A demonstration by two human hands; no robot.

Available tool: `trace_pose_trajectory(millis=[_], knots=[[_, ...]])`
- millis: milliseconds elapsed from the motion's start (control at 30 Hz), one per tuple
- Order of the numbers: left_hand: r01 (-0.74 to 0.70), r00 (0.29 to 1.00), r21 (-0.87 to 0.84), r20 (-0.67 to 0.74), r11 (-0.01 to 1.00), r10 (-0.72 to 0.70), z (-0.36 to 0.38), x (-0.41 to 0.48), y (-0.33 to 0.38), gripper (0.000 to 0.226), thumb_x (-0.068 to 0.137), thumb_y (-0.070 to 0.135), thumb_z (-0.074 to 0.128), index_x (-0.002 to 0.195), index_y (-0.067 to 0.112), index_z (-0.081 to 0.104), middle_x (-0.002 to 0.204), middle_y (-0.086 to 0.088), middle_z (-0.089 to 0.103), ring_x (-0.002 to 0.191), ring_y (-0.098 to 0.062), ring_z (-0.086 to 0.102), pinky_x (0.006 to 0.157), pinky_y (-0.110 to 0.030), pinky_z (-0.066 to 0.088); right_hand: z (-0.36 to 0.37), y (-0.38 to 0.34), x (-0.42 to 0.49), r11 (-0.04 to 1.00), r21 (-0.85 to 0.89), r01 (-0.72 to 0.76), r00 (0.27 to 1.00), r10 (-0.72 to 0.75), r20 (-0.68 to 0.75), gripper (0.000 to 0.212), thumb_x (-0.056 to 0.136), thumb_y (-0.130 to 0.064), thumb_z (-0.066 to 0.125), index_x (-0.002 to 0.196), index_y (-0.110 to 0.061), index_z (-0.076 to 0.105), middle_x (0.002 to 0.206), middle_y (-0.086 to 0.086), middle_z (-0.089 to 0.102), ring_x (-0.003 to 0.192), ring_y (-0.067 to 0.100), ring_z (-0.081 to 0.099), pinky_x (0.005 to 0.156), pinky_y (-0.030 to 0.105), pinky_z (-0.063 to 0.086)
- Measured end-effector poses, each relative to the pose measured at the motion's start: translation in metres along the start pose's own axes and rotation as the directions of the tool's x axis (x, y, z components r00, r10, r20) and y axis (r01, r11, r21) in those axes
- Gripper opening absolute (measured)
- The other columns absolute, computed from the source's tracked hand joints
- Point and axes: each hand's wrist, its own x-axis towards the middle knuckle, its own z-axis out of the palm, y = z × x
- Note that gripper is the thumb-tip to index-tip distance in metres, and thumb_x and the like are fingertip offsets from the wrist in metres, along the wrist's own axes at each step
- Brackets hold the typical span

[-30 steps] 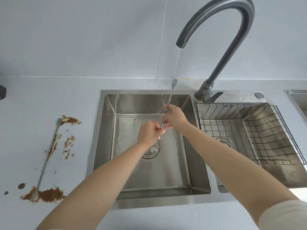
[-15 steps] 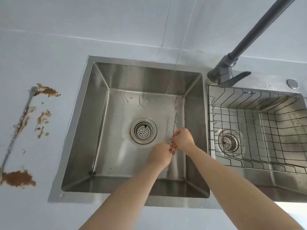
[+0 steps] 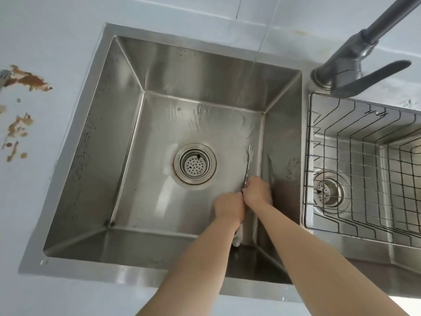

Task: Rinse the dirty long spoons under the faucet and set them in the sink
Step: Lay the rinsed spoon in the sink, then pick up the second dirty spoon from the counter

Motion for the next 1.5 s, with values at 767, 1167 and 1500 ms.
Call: trace_pose_trajectory(millis=[767, 1167, 1500], knots=[[-0.021, 0.930, -0.167, -0.364, 0.986, -0.042, -0.166, -0.136, -0.110, 0.026, 0.093, 0.027, 0.047, 0.106, 0.010, 0.061, 0.111, -0.013, 0.067, 0.104, -0.033, 0.060, 0.083, -0.036, 0.048, -0.058, -0.138, -0.113, 0.927, -0.052, 0.371, 0.928, -0.371, 0.012, 0.035, 0.095, -0.033, 0.042, 0.123, -0.013, 0.048, 0.122, 0.013, 0.061, 0.109, 0.032, 0.056, 0.085, 0.035, 0.045], [0.203, 0.769, -0.367, -0.513, 0.908, -0.380, -0.250, -0.208, -0.268, 0.023, 0.094, 0.032, 0.048, 0.094, 0.013, 0.061, 0.096, -0.006, 0.066, 0.090, -0.023, 0.060, 0.079, -0.030, 0.049, -0.008, -0.321, -0.183, 0.729, 0.008, 0.684, 0.717, -0.674, 0.179, 0.029, 0.092, -0.030, 0.047, 0.117, -0.017, 0.056, 0.108, 0.012, 0.066, 0.085, 0.026, 0.064, 0.083, 0.037, 0.052], [0.353, 0.801, -0.173, -0.452, 0.919, -0.393, -0.257, -0.196, -0.330, 0.023, 0.095, 0.024, 0.041, 0.104, 0.011, 0.058, 0.095, -0.005, 0.062, 0.078, -0.019, 0.049, 0.068, -0.029, 0.042, 0.031, -0.403, -0.178, 0.003, -0.609, 0.793, 0.389, -0.771, 0.504, 0.035, 0.093, 0.000, 0.037, 0.126, -0.009, 0.048, 0.130, 0.011, 0.046, 0.102, 0.032, 0.059, 0.073, 0.038, 0.050]])
